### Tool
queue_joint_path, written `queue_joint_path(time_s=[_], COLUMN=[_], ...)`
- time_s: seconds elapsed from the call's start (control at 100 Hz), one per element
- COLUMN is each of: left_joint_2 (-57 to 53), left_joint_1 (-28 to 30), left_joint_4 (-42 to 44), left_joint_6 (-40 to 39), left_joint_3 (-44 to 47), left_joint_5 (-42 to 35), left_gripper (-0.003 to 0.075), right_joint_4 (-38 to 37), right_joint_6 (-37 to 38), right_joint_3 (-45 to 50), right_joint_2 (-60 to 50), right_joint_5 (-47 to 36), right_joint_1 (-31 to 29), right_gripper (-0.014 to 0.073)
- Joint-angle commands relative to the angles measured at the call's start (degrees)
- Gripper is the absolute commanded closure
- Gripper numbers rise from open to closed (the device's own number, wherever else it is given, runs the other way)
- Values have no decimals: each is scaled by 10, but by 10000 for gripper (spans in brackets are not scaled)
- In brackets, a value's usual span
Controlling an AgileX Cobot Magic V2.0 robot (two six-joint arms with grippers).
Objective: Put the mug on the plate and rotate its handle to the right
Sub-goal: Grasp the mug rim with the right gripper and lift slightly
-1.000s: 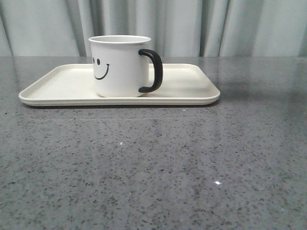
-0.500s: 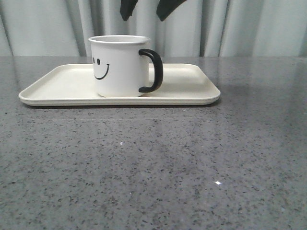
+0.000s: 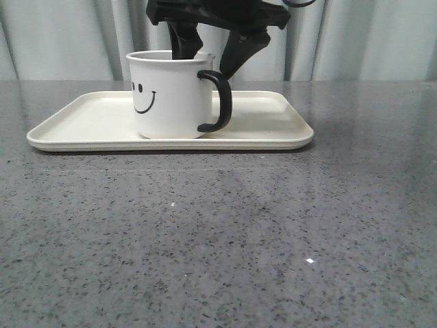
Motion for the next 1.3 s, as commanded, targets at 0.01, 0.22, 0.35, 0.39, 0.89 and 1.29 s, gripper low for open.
queue_joint_path(time_s=[0.01,0.22,0.35,0.39,0.89,1.29], left_joint_2=[2,2,2,2,2,2], left_joint_1=[0,0,0,0,0,0], left_joint_4=[-7,-7,-7,-7,-7,-7], left_joint_6=[-5,-5,-5,-5,-5,-5], left_joint_3=[-15,-15,-15,-15,-15,-15], left_joint_5=[-30,-30,-30,-30,-30,-30], left_gripper=[206,206,206,206,206,206], right_joint_4=[-5,-5,-5,-5,25,219], right_joint_6=[2,2,2,2,-212,-468], right_joint_3=[-20,-20,-20,-23,-160,-274], right_joint_2=[-30,-30,-31,-31,-27,45], right_joint_5=[-29,-36,-48,-48,114,236], right_joint_1=[1,1,1,1,-1,-54], right_gripper=[155,400,560,595,657,657])
